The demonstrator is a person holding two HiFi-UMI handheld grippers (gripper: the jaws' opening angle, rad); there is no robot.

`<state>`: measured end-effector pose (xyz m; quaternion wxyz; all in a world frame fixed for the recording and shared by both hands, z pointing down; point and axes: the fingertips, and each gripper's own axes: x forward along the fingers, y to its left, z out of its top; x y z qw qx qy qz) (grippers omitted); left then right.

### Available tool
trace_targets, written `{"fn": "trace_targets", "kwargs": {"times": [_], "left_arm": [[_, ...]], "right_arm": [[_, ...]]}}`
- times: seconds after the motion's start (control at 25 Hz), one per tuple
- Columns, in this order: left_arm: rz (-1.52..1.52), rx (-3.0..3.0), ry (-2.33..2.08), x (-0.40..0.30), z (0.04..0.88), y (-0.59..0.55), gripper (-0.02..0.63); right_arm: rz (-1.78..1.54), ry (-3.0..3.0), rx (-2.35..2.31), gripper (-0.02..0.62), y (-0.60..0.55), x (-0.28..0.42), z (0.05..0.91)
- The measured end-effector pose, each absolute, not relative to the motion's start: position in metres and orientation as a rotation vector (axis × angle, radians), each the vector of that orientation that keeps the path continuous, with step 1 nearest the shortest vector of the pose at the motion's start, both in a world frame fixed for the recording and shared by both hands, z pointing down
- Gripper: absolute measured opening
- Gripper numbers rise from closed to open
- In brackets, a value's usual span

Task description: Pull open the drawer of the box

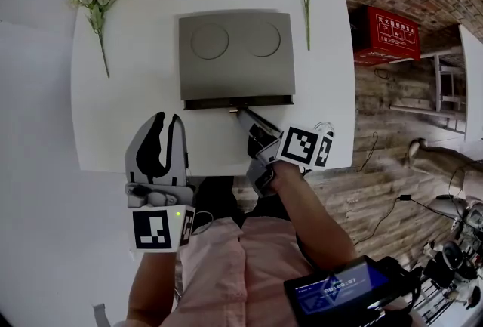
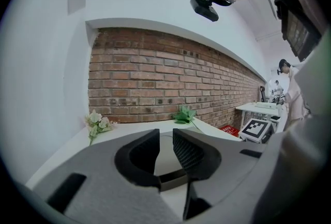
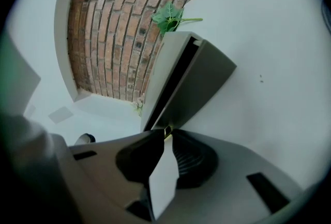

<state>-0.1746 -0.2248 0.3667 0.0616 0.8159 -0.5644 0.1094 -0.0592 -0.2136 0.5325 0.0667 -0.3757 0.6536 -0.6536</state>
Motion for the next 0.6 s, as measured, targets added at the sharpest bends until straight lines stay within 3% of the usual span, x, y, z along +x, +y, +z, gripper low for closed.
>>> {"fn": "trace_targets", "kwargs": {"times": [0.6], "left_arm": [[0.314, 2.458, -1.745, -0.1715, 0.3591, -0.2171, 0.086]], "right_arm": [[-1.989, 1.976, -1.131, 0.054, -0.2051, -0.0584, 0.5333]]}}
